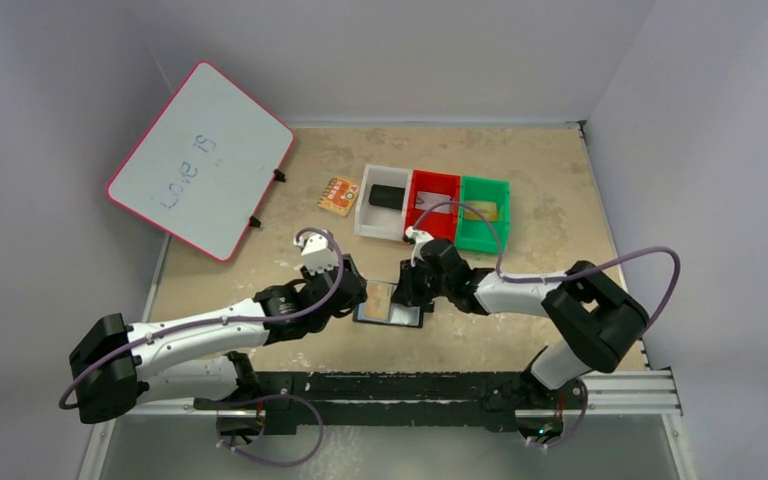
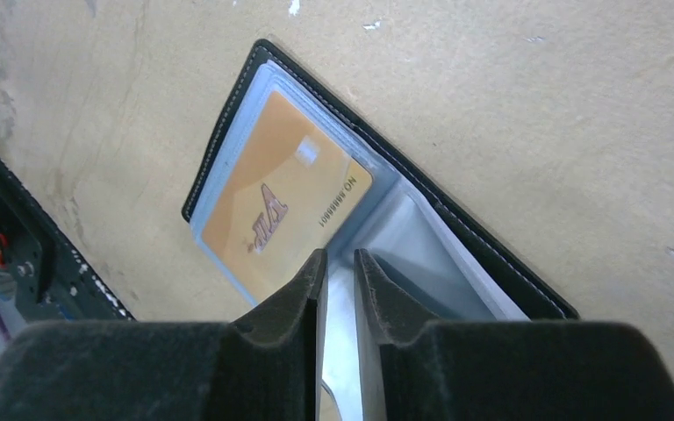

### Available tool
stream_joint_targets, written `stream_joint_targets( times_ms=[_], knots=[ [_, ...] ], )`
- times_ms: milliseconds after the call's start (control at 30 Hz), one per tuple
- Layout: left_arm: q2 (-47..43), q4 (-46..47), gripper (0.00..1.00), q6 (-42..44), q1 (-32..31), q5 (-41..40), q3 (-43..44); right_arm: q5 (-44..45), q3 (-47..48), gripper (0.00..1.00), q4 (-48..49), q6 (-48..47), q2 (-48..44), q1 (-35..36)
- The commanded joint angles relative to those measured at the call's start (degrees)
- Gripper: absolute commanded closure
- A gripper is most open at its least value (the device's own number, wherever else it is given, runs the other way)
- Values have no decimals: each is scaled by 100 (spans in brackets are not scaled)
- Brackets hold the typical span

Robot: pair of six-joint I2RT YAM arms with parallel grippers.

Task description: Take the credit cards out of the card holder

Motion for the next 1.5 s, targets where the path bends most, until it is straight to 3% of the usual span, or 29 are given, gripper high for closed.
stream_joint_targets(
  times_ms=[0,200,300,500,633,767,967,1233,1467],
  knots=[
    [-89,-69,41,-157,50,-257,-60,396,28,79,-327,-302,-670,-24],
    [109,602,36,78,435,510,-213,649,-170,73,-346,134,-1428,-24],
    [279,874,35,193,642,883,-269,415,-236,71,3,209,-1336,-24],
    [573,1054,40,382,687,1285,-161,356,-546,68,744,1257,-1154,-17],
    [660,1211,43,510,688,1525,-192,190,-715,71,842,1964,-1083,-16],
    [799,1339,45,612,707,1757,-183,44,-854,69,1325,2126,-863,-19],
    [1022,1379,49,675,723,1884,-148,261,-656,72,1011,2154,-555,-15],
    [1286,1485,51,831,733,2141,-82,-425,-858,70,1714,2277,-139,-17],
    [1594,1502,58,921,725,2235,27,-310,-862,72,1784,2513,91,-24]
  ],
)
